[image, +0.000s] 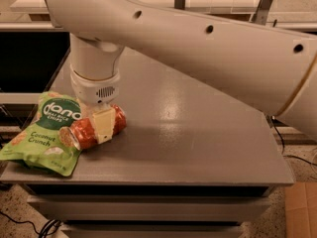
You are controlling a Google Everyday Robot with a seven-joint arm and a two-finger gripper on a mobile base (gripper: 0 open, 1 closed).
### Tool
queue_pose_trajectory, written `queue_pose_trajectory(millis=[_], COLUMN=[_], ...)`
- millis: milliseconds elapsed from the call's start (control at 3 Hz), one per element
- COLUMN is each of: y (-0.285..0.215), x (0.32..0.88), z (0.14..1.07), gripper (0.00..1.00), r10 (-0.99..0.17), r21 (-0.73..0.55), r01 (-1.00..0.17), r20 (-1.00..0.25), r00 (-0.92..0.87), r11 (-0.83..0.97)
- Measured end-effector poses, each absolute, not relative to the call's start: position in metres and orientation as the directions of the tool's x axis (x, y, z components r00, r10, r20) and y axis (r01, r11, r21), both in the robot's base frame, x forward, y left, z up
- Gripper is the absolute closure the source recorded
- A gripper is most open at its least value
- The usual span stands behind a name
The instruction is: Move coke can near green rice chip bag
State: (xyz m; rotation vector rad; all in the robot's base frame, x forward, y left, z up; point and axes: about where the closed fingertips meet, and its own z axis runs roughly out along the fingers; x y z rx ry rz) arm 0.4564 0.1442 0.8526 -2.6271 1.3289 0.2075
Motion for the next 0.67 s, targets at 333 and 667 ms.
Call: queue_pose_trajectory(millis=[333,667], y=[0.1444,0.1430], x=[0.4595,0.4625], z=[0.8504,0.8494], gripper=[0.59,0.36], r10=[-0.776,-0.776], r21=[-0.106,-0.105], r01=[-0.804,-0.804], r20=[-0.213,-0.215], r00=[0.593,0.593], r11=[-0.586,-0.585])
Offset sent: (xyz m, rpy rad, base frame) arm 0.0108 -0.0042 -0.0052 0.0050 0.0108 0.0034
